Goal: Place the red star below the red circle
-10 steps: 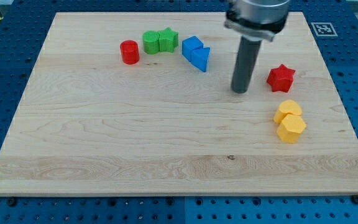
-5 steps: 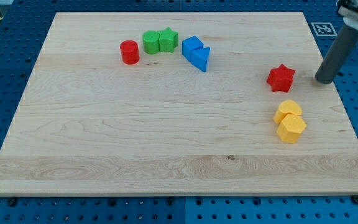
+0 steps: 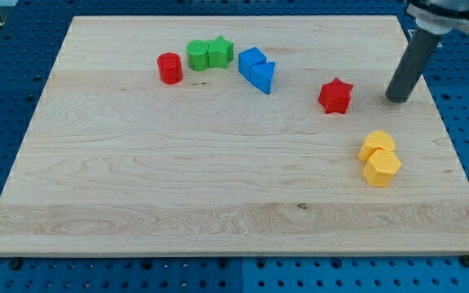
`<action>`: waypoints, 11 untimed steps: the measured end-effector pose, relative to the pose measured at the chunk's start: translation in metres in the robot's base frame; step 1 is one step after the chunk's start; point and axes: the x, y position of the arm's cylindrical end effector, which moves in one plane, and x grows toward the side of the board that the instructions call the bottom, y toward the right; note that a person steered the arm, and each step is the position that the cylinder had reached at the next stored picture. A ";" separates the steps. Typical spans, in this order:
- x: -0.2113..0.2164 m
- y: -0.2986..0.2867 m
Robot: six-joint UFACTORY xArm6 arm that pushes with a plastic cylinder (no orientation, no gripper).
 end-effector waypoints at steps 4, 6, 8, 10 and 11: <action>0.041 -0.194; 0.060 -0.160; 0.060 -0.252; 0.075 -0.223; 0.064 -0.197</action>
